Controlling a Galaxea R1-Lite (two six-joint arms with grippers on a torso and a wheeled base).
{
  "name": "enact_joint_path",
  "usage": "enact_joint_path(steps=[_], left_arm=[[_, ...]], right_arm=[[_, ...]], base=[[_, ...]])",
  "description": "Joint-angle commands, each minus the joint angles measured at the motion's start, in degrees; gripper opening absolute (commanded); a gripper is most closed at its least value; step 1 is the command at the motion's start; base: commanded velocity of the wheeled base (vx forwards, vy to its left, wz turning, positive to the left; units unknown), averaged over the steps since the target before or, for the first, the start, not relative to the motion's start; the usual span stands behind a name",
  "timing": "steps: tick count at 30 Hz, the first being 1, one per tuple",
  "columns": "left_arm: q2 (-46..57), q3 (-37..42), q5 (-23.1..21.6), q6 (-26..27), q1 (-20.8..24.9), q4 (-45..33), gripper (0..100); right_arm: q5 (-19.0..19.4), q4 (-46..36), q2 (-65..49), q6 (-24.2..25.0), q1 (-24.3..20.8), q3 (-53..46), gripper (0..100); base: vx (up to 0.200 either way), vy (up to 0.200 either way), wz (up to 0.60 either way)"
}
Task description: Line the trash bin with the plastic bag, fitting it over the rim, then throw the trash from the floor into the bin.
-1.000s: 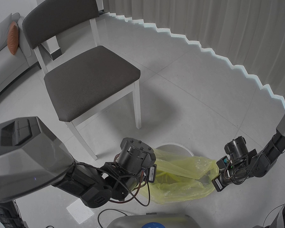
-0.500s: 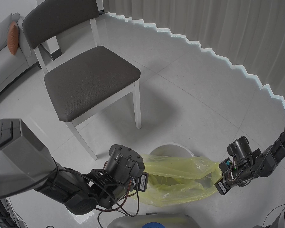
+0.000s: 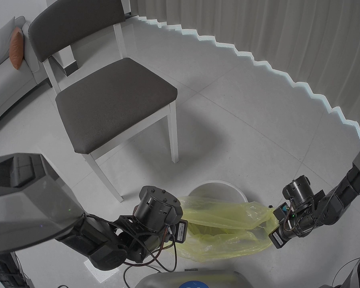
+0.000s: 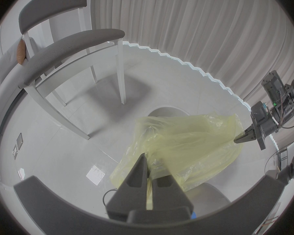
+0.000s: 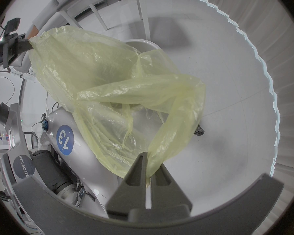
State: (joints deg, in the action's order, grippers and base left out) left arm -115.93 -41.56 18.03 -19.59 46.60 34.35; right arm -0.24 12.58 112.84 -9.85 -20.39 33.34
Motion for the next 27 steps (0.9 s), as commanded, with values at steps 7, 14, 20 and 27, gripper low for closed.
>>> enact_joint_path(steps=[7, 14, 20, 27], left_arm=[[-9.22, -7.92, -4.14, 0.43, -5.30, 1.95, 0], [-10.81, -12.50, -4.32, 0.43, -8.28, 1.77, 0], [-7.03, -7.75, -4.06, 0.17, -7.49, 1.95, 0], [0.36, -0.63, -3.79, -1.77, -3.45, 2.03, 0]], right_arm=[[-0.55, 0.25, 11.09, 1.41, 1.15, 9.73, 0], [-0.64, -0.19, 13.02, 3.61, 3.08, 15.26, 0], [-0.64, -0.45, 11.53, 3.17, 5.28, 14.21, 0], [-0.55, -0.36, 4.76, 1.85, 5.81, 5.77, 0]], base=[[0.000, 0.000, 0.00], [0.000, 0.000, 0.00], [0.000, 0.000, 0.00], [0.000, 0.000, 0.00]])
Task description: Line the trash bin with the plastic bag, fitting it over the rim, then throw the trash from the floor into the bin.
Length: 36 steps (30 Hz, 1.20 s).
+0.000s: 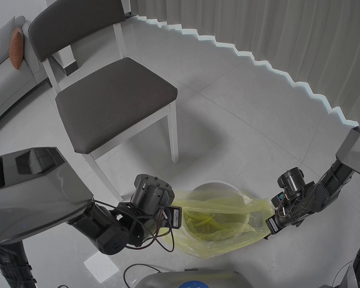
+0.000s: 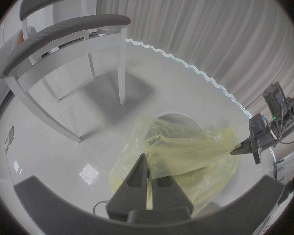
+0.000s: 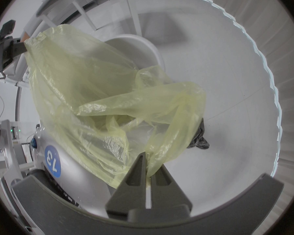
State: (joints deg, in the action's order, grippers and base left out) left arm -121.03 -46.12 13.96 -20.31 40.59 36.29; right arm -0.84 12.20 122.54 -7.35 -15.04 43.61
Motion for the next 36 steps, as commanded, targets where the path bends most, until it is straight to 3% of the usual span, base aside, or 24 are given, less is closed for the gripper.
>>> enact_joint_path(steps=[1, 11, 18, 28, 36], left_arm=[[6.68, 5.16, 0.37, -1.75, 3.35, 0.01, 0], [9.49, 12.10, 1.60, -5.09, 8.18, 0.18, 0], [7.91, 13.33, 2.04, -5.53, 8.18, 1.85, 0], [-2.11, 9.20, 1.33, -4.74, 4.49, 7.39, 0], [-8.17, 2.00, -0.95, -3.86, 0.71, 7.39, 0]], right_arm=[[0.05, 0.01, -6.70, -1.09, 0.45, -6.43, 0], [0.05, 0.28, -13.47, -2.58, 0.10, -14.69, 0], [0.05, 0.72, -11.71, -2.32, -0.87, -14.60, 0], [-0.04, 2.12, -2.13, -1.88, -1.30, -6.96, 0], [0.05, 1.51, 3.32, -1.88, 0.98, 0.95, 0]], base=[[0.000, 0.000, 0.00], [0.000, 0.000, 0.00], [0.000, 0.000, 0.00], [0.000, 0.000, 0.00], [0.000, 0.000, 0.00]])
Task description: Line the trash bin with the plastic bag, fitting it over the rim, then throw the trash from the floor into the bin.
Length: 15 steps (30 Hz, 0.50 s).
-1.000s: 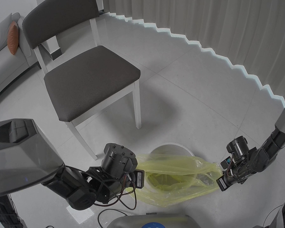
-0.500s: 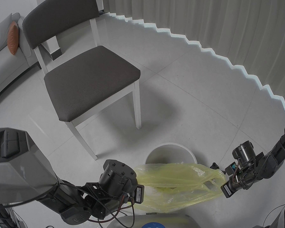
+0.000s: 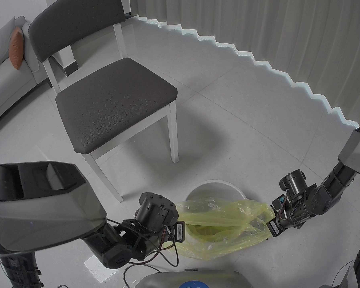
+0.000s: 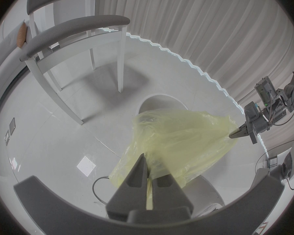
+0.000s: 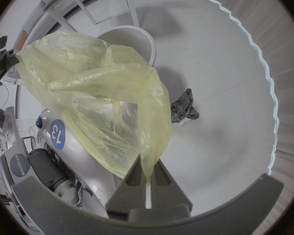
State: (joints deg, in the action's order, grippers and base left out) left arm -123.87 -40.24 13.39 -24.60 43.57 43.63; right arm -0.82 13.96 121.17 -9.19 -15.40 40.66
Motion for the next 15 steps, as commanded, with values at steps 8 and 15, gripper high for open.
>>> enact_joint_path(steps=[8, 15], left_arm=[[-9.11, -9.94, -0.47, 0.96, -6.22, 0.05, 0], [-11.31, -15.39, -1.78, 2.72, -6.04, -0.83, 0]], right_arm=[[0.55, -0.25, 6.09, 0.05, 3.80, 7.60, 0], [0.64, -0.34, 5.56, -0.04, 5.55, 7.24, 0]], base=[[0.000, 0.000, 0.00], [0.000, 0.000, 0.00]])
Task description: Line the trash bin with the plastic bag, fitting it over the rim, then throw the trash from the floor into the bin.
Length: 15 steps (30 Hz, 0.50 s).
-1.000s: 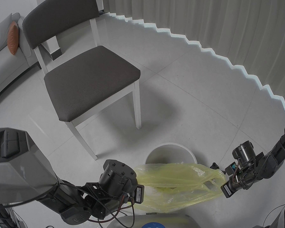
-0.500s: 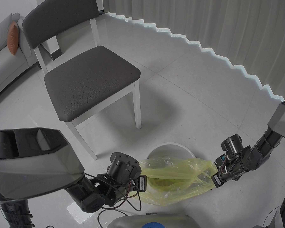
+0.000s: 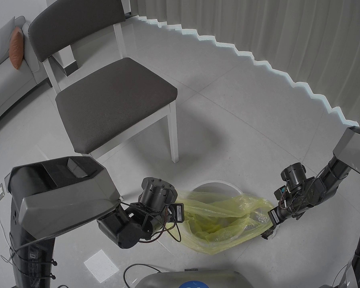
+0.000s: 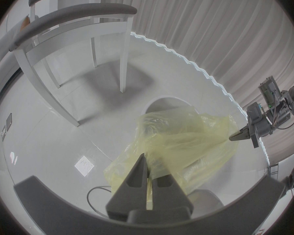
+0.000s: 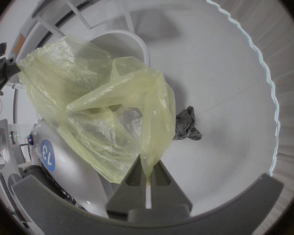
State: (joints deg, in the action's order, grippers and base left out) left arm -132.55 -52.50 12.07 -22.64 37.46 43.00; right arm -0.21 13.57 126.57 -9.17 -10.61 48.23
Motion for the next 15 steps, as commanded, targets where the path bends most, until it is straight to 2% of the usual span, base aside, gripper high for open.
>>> enact_joint_path(steps=[1, 5, 15], left_arm=[[-3.24, -4.01, -0.47, 1.02, 0.07, -0.19, 0], [-5.35, -7.52, -0.47, 1.10, -0.55, -0.81, 0], [-5.35, -6.73, -0.91, 1.02, -4.24, -0.46, 0]], right_arm=[[0.03, 0.05, 0.16, -0.15, 0.76, -0.50, 0], [0.03, 0.14, 0.25, 0.03, 0.50, -0.50, 0], [0.12, 0.23, -0.28, 0.20, -0.38, 0.64, 0]], base=[[0.000, 0.000, 0.00], [0.000, 0.000, 0.00], [0.000, 0.000, 0.00]])
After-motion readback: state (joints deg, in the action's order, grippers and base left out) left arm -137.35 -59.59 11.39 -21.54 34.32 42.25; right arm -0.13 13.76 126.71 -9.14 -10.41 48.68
